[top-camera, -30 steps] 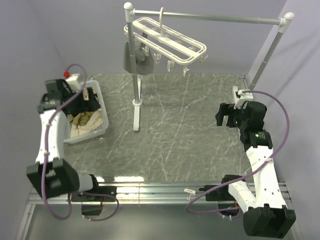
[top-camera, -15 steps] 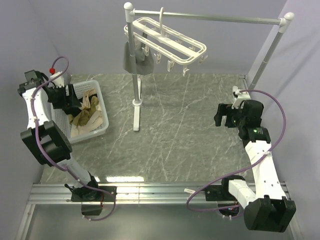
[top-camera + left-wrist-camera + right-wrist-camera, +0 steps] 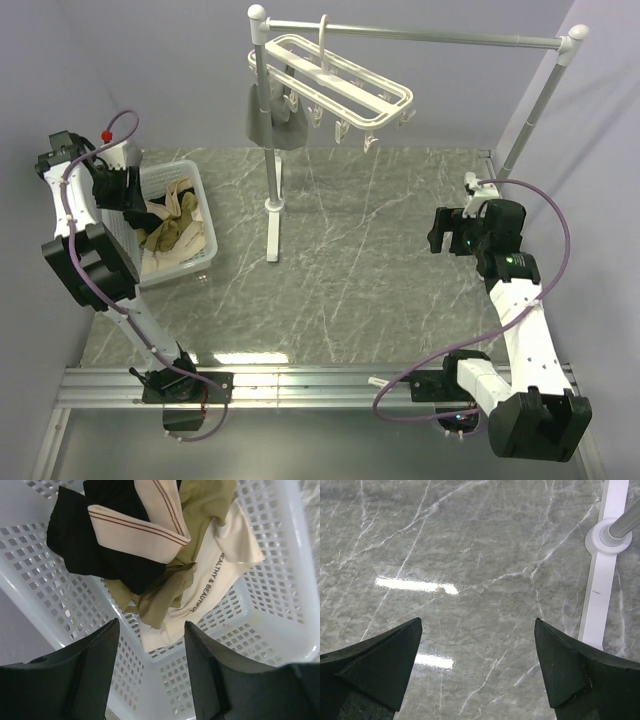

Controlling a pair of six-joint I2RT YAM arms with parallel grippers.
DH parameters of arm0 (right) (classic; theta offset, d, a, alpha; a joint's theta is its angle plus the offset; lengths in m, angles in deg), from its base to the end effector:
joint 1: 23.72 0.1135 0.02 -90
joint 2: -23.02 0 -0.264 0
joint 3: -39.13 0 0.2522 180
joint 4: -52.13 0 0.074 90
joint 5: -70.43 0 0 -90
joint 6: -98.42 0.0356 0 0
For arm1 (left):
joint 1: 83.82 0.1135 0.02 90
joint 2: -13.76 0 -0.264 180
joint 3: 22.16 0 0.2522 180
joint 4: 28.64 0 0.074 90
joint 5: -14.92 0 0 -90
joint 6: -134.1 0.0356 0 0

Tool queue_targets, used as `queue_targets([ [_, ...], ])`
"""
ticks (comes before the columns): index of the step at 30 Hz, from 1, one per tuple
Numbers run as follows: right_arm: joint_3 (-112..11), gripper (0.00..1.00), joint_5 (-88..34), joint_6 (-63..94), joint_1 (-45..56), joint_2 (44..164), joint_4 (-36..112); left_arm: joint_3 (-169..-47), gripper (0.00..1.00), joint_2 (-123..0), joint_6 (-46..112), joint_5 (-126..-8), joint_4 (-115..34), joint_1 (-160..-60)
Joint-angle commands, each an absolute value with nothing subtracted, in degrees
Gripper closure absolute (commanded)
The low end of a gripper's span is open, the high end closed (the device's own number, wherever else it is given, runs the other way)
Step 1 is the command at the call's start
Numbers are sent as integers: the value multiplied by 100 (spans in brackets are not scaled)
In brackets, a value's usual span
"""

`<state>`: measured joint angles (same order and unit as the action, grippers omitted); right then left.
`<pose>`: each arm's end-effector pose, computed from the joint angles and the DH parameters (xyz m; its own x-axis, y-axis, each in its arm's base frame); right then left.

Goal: Clip the underwear to the hanger

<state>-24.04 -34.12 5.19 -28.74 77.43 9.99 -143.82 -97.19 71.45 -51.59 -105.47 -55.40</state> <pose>0.2062 -0.0091 0.3069 -0.5402 -0.0073 -0.8415 -0.1550 0.9837 0.0910 0.3633 0.1805 0.3094 -0.8496 0.0193 -0.5270 0.1078 0.9846 -0.1377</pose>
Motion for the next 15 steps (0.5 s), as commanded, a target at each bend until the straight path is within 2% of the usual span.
queue_targets([
  [1, -2456, 0, -3346, 446, -2838, 7812, 1077, -14666, 40, -9891, 7363, -5275, -10656, -5508],
  [7, -2456, 0, -3355, 437, -2847, 7962, 1086, -14457, 36, -10050, 7652, -4757, -10982, -5762],
  [12, -2473, 0, -3399, 464, -2838, 8085, 1095, -13657, 37, -9724, 7627, -4976, -10586, -6281],
  [15, -2499, 0, -3381, 455, -2838, 8146, 1086, -13586, 38, -9777, 7556, -5021, -10463, -6510],
])
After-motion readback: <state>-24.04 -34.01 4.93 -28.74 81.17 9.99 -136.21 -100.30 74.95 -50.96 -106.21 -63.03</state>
